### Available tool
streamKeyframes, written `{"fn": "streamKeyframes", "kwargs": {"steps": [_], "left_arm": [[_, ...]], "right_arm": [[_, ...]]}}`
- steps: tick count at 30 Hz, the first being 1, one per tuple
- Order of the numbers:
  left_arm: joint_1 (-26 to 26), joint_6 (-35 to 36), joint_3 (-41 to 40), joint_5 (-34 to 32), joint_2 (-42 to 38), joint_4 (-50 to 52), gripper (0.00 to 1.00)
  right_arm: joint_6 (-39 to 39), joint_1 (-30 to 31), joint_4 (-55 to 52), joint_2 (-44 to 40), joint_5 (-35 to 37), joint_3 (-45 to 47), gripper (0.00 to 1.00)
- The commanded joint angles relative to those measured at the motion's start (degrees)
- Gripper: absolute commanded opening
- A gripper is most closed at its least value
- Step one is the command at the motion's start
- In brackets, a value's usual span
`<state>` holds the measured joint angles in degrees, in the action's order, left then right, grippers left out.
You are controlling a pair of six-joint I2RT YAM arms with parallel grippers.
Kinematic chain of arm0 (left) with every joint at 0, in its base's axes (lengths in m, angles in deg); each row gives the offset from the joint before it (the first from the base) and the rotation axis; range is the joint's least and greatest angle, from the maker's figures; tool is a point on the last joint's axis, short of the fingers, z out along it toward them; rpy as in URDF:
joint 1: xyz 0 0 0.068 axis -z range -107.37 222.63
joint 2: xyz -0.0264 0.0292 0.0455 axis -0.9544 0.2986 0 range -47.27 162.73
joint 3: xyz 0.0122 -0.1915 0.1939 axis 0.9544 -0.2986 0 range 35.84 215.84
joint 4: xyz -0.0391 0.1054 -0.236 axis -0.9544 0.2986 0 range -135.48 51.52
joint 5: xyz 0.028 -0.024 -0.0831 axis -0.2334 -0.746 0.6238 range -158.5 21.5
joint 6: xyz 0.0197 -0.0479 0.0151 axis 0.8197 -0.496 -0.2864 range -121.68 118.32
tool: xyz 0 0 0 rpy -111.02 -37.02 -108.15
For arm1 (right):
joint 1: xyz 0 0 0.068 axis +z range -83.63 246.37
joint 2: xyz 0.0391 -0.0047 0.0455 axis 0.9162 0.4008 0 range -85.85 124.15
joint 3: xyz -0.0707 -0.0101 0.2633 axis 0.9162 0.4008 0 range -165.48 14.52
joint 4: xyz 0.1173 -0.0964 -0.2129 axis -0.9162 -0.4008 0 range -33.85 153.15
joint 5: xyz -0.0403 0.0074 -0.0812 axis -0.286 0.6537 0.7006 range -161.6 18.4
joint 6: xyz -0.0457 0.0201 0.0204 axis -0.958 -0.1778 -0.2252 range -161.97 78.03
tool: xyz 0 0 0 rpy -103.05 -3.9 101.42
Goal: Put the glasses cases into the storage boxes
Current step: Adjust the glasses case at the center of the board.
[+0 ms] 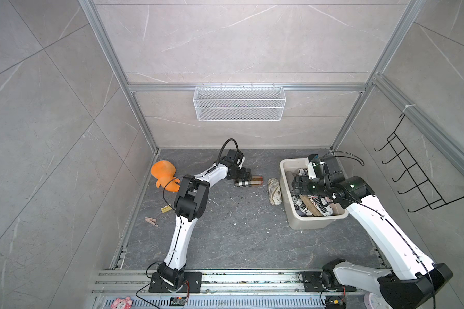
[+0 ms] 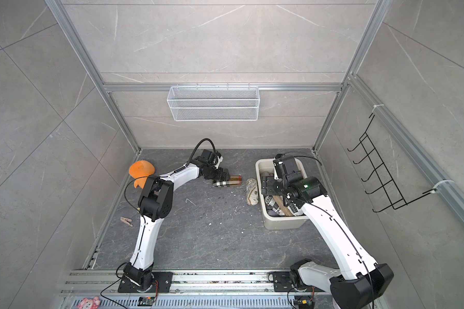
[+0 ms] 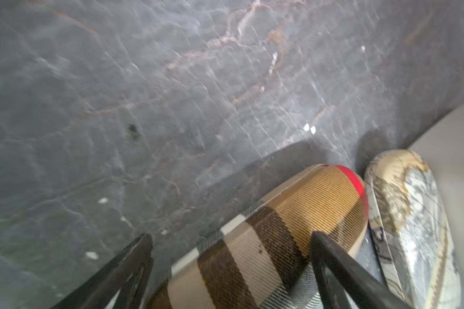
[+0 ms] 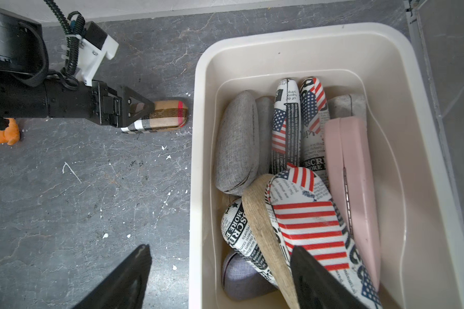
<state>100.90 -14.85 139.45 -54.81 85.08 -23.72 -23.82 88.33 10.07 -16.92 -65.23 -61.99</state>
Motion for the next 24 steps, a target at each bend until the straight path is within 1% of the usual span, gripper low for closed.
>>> {"fn": "streamKeyframes", "kwargs": {"steps": [1, 4, 7, 11, 15, 18, 20, 22, 24], "left_arm": [[1.8, 2.1, -3.7, -1.6, -5.6, 1.0, 0.93], [2.2, 1.7, -6.4, -3.5, -8.0, 0.1, 0.94], [2.5, 1.3, -7.1, -2.9, -9.2, 0.7, 0.94], [4.4, 1.4, -8.7, -3.1, -10.6, 1.4, 0.94], [6.0, -0.8, -13.6, -3.1, -13.3, 0.0, 0.94], [7.9, -2.5, -18.6, -4.8, -16.9, -2.0, 0.94], [9.1, -3.1, -20.8, -7.0, -18.8, -2.7, 0.95], [9.9, -3.4, -21.4, -9.4, -19.8, -2.2, 0.96], [10.1, -3.6, -20.3, -12.2, -19.6, -0.4, 0.98]], "right_arm": [[-1.3, 0.2, 0.5, -1.3, 0.9, -0.3, 0.84], [-1.3, 0.2, -0.1, -2.2, 1.4, -0.3, 0.85], [-1.1, 0.2, 0.0, -3.6, 1.1, 0.4, 0.85], [-0.9, 0.3, -0.8, -4.9, 1.5, 0.8, 0.86], [-0.8, 0.2, -0.9, -6.2, 1.5, 1.5, 0.86], [-0.6, 0.2, -0.8, -6.9, 1.0, 2.1, 0.86], [-0.6, 0.2, -0.9, -7.2, 0.9, 2.2, 0.86], [-0.5, 0.3, -0.8, -7.7, 1.1, 2.3, 0.87], [-0.5, 0.2, -0.4, -8.0, 0.8, 2.6, 0.88]]}}
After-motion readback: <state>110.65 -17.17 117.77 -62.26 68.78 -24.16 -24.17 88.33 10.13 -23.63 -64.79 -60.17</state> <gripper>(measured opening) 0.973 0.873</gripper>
